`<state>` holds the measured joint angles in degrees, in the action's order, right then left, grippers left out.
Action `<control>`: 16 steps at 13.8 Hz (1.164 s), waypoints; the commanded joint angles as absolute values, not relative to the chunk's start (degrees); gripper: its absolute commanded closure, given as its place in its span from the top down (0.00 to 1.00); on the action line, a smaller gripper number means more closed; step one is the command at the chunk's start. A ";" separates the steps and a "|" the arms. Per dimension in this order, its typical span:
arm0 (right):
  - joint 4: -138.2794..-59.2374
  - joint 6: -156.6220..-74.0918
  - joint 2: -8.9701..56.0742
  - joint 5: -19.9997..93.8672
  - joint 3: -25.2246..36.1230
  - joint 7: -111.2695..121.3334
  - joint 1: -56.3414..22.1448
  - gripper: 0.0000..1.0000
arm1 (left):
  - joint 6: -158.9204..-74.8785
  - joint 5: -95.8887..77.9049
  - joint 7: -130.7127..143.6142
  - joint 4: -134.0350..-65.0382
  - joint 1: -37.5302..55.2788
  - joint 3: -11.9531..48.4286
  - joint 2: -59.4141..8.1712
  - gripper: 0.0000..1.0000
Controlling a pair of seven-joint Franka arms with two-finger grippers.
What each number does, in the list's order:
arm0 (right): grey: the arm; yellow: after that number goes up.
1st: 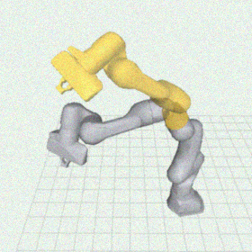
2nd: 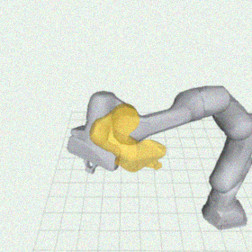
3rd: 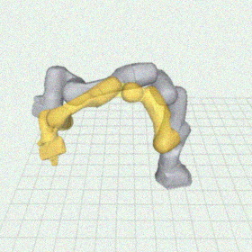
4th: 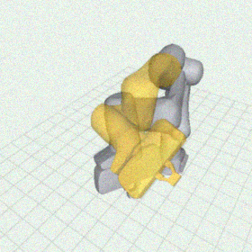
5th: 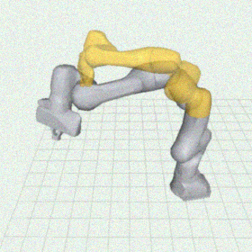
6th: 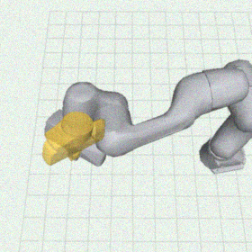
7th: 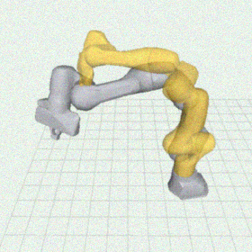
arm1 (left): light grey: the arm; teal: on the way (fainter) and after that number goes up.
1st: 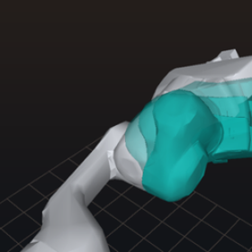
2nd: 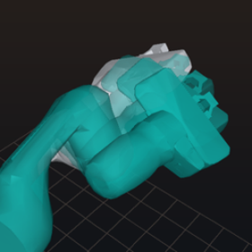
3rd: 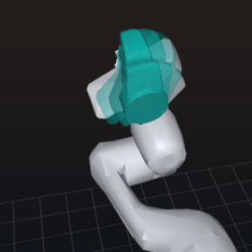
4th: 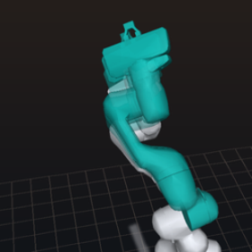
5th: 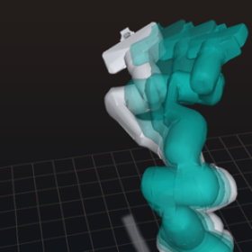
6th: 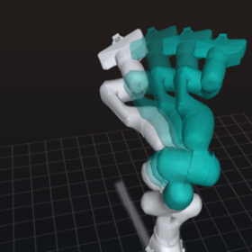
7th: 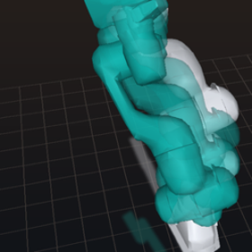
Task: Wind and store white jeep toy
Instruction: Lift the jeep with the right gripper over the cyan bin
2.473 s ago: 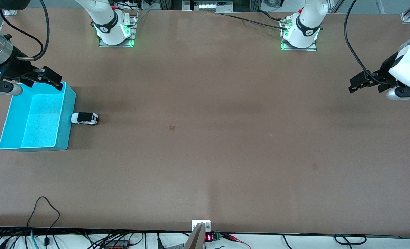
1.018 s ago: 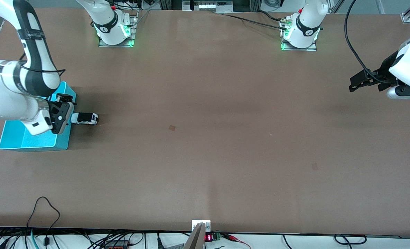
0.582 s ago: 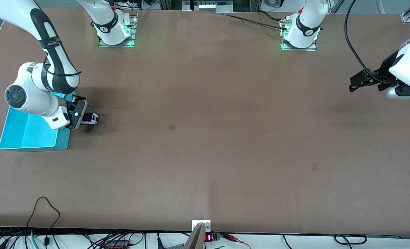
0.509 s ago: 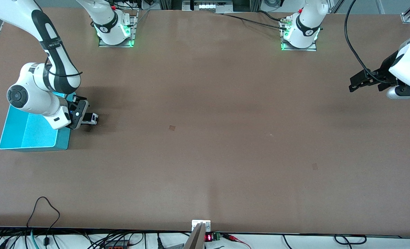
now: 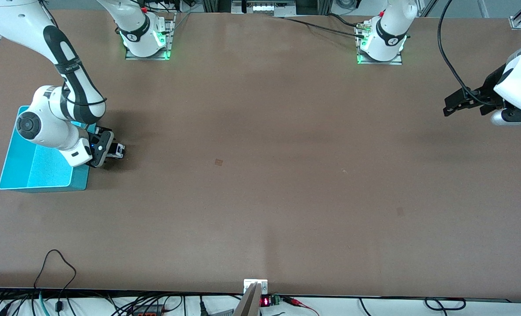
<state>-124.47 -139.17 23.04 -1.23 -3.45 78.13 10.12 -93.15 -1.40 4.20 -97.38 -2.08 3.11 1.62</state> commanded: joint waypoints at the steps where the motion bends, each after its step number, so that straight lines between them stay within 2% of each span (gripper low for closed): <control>1: -124.63 -140.01 22.50 -0.62 -4.04 80.59 10.55 0.49 | -92.11 -0.88 4.48 -97.03 -2.11 3.08 2.11 1.00; 4: -124.28 -139.57 22.06 -0.62 -4.39 80.33 10.55 0.05 | -92.11 -0.88 4.48 -97.03 -2.28 3.08 2.11 1.00; 5: -123.84 -139.48 21.54 -0.62 -4.57 80.33 10.55 0.00 | -92.11 -0.88 4.48 -97.03 -2.29 3.08 2.11 1.00; 8: -120.78 -138.52 19.69 0.17 -6.76 80.33 10.46 0.00 | -92.11 -0.88 4.48 -96.94 -2.29 3.08 2.11 1.00; 11: -113.85 -134.49 18.28 4.38 -8.34 80.24 10.20 0.00 | -92.11 -0.88 4.48 -96.94 -2.29 3.08 2.11 1.00; 14: -108.38 -130.18 18.02 8.42 -8.35 77.54 10.54 0.00 | -92.11 -0.88 4.48 -96.94 -2.29 3.08 2.11 1.00; 16: -108.02 -127.02 15.83 8.70 -7.30 69.83 11.07 0.00 | -92.11 -0.88 4.48 -96.94 -2.29 3.08 2.11 1.00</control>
<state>-108.78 -130.25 17.48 7.53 -7.84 75.05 10.12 -93.07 -1.39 4.20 -97.38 -2.18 3.03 1.62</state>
